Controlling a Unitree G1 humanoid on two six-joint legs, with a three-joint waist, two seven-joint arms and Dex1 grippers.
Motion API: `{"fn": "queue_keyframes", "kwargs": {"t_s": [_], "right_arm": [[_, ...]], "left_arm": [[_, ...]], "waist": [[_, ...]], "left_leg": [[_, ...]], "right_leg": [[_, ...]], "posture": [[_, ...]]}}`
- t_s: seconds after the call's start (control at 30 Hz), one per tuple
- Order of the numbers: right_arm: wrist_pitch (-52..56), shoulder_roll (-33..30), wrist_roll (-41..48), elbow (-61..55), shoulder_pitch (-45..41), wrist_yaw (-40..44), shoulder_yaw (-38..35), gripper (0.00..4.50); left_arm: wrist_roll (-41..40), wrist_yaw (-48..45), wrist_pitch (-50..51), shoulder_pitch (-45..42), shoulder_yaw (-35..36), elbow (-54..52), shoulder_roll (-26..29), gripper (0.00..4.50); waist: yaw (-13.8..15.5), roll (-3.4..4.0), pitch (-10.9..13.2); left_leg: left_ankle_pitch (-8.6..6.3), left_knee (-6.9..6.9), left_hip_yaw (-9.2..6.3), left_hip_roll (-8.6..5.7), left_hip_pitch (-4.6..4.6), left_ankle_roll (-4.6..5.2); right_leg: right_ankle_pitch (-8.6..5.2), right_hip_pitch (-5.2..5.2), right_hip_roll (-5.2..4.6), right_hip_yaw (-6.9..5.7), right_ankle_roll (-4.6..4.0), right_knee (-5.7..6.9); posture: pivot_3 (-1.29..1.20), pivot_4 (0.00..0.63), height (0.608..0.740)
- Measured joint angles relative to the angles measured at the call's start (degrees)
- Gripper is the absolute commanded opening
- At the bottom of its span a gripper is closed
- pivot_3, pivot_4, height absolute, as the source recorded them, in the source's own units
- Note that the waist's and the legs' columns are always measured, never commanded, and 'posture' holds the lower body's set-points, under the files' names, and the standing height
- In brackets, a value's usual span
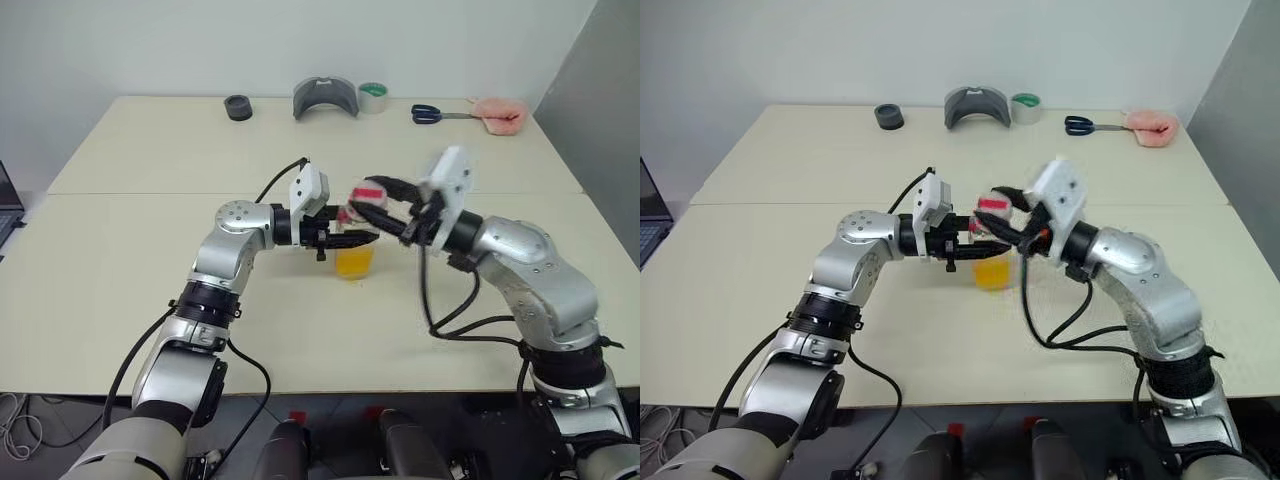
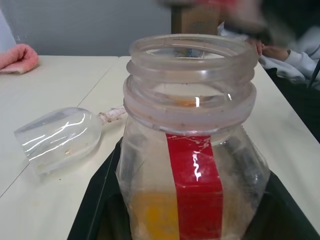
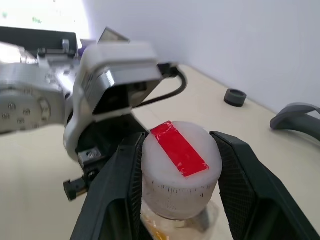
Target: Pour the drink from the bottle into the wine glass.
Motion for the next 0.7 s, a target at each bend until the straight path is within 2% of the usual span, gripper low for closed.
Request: {"fn": "queue_keyframes", "kwargs": {"t_s": [0.1,0.2,0.33,0.43,0.5,0.53,0.7], "right_arm": [[4.4,-0.8,6.0,-4.1,3.8,-3.0,-8.6,1.74],[6.1,-2.8,7.3,-6.6,10.6,-5.2,-12.8,1.74],[4.2,-5.7,-0.2,-4.7,29.4,-7.5,-13.0,1.74],[-0.2,-3.8,-6.0,-0.2,34.4,-10.4,-11.9,1.74],[-3.4,-1.5,-8.5,2.5,34.9,-12.2,-11.6,2.5],[-4.9,-1.1,-9.5,3.6,35.2,-12.5,-11.2,2.73],[-8.9,-1.0,-12.6,7.1,36.0,-11.8,-9.3,4.49]], "left_arm": [[-0.1,0.3,0.2,0.7,0.3,-0.2,0.3,1.79],[-0.1,1.1,0.7,1.2,0.5,-0.5,0.5,1.79],[-0.3,2.1,1.1,2.1,1.7,-1.1,0.9,1.79],[-0.5,2.7,1.6,2.3,1.9,-1.5,1.0,1.79],[-0.6,3.1,2.2,2.4,1.9,-2.4,0.9,1.79],[-0.7,3.5,2.2,2.4,1.9,-2.7,0.8,1.79],[-0.8,5.1,2.4,2.4,2.8,-3.1,0.9,1.79]], "waist": [[0.3,0.0,0.0],[0.4,-0.01,0.0],[0.9,-0.02,0.0],[0.4,-0.02,0.0],[0.0,-0.01,0.0],[-0.1,0.0,0.0],[-0.2,0.0,0.0]], "left_leg": [[-0.01,-0.01,0.0,-0.02,0.0,0.02],[-0.02,-0.01,0.01,-0.04,0.0,0.03],[-0.03,-0.02,0.12,-0.08,0.02,0.05],[-0.03,0.05,0.21,-0.04,0.11,0.05],[-0.03,0.05,0.2,0.0,0.17,0.05],[-0.03,0.05,0.2,0.0,0.2,0.05],[-0.03,0.08,0.19,-0.02,0.17,0.04]], "right_leg": [[0.0,0.02,0.0,-0.01,0.0,-0.02],[0.0,0.03,0.02,0.0,0.0,-0.02],[0.0,0.04,0.03,0.11,0.01,-0.03],[0.0,0.04,0.07,0.2,0.03,0.13],[-0.01,0.04,0.13,0.21,0.03,0.21],[-0.02,0.04,0.14,0.21,0.02,0.22],[-0.02,0.04,0.13,0.21,0.02,0.22]], "posture": [[0.0,0.15,0.74],[0.0,0.15,0.74],[0.0,0.15,0.74],[0.0,0.15,0.74],[0.0,0.15,0.74],[0.0,0.15,0.74],[0.0,0.15,0.74]]}}
